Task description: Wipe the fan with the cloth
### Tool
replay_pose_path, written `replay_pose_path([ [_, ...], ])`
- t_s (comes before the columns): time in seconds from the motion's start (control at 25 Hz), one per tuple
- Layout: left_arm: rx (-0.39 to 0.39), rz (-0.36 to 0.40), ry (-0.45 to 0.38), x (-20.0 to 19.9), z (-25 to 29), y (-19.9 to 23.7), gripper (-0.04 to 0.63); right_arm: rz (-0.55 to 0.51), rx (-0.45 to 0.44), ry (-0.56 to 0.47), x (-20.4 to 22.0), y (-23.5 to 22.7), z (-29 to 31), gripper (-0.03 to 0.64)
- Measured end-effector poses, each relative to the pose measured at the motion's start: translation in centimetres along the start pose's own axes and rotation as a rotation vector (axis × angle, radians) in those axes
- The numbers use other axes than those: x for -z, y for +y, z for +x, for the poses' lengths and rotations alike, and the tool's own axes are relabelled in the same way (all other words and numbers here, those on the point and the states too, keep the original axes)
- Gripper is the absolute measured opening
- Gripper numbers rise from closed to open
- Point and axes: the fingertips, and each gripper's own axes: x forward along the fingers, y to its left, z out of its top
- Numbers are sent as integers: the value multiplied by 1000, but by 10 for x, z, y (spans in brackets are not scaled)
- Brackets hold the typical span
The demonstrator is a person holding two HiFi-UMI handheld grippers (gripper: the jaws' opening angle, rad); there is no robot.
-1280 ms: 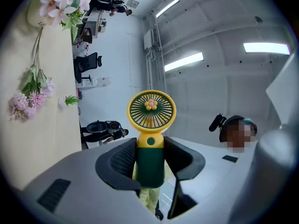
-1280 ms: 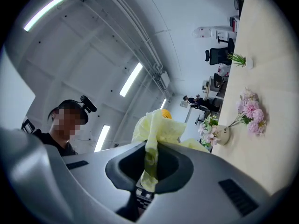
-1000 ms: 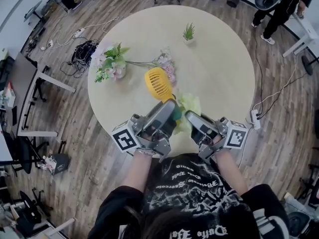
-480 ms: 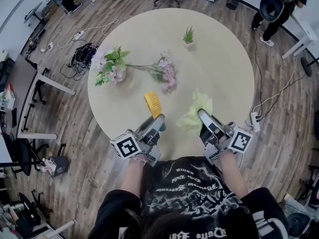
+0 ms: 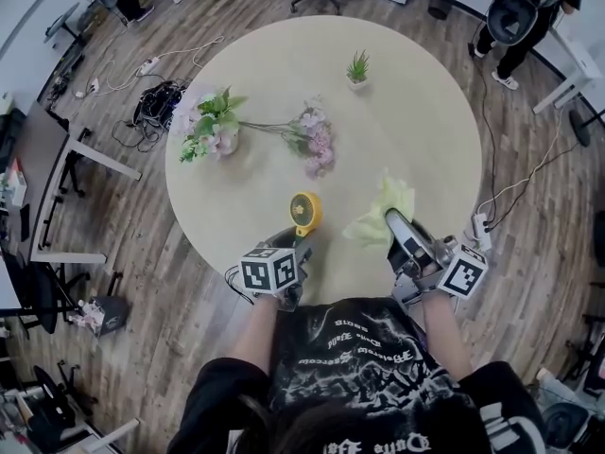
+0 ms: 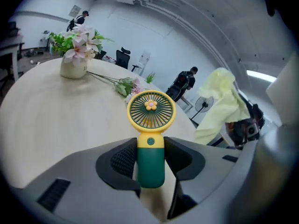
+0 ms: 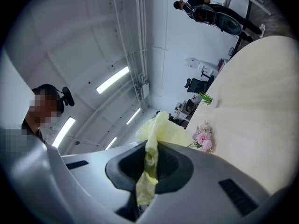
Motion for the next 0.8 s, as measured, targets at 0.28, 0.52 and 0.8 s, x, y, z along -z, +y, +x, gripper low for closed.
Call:
replay_pose_path([
  [0.28,-159,208,196,25,24,13,196,-28,29,-4,-3,-3,-5,29],
  [0.52,-233,317,254,37,37,18,198,-27,47,-10,-3,-7,-8,29],
  [0.8,-287,332,267,37,38,20,199,-27,88,-33,-8,-13,-11,29],
])
